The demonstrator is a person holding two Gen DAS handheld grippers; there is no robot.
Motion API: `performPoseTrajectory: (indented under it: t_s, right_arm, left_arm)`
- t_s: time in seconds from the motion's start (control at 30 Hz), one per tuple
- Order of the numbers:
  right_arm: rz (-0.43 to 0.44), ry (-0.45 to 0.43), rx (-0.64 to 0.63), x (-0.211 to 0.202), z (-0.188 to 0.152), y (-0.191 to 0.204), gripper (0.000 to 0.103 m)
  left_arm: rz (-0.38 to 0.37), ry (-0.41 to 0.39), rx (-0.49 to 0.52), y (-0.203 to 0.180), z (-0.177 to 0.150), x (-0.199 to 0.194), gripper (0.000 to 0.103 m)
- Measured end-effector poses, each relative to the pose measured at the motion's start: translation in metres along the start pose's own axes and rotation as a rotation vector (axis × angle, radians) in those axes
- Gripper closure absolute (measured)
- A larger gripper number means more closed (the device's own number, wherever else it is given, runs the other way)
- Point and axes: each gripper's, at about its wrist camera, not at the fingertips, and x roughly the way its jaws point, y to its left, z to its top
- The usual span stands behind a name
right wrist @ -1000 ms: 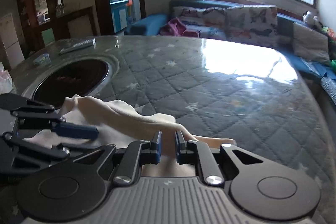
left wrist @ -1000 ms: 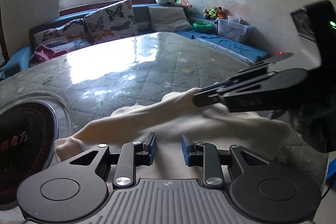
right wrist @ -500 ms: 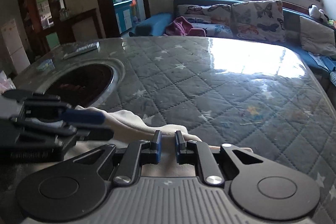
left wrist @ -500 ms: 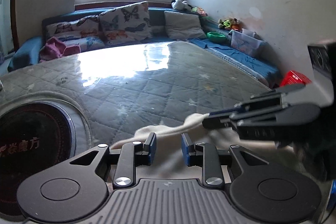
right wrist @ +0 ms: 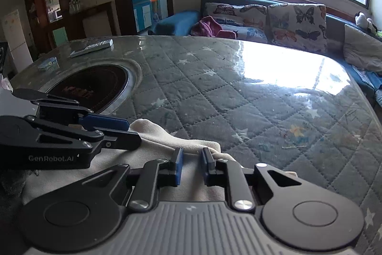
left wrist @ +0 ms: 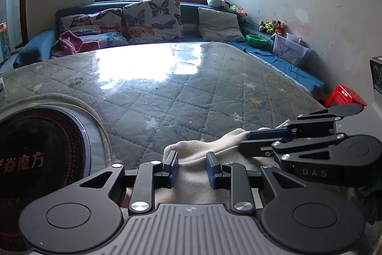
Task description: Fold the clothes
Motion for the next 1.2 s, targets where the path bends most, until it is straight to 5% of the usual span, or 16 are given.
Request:
performPoseTrajectory:
  t_s: [0.47,0.77,1.2]
  right_arm:
    - [0.004,-0.047,-0.020,-0.042,-0.014,0.015,0.078]
    - [-0.024,-0.035,-0.027,-0.054,-0.035,0.018,0.076]
    - [-0.119,-0.098,-0.013,-0.080,-0.068,0.024,0.076]
  left_arm:
    - [0.007,-0.065,-0.017,0.016,-0.025,-0.062,0.077]
    - [0.069,-0.024,-0.065,0.033,-0.039,-0.051,0.077]
    - [0.002,-0.043,0.017,-0.013,-0.037,-0.053,0.078]
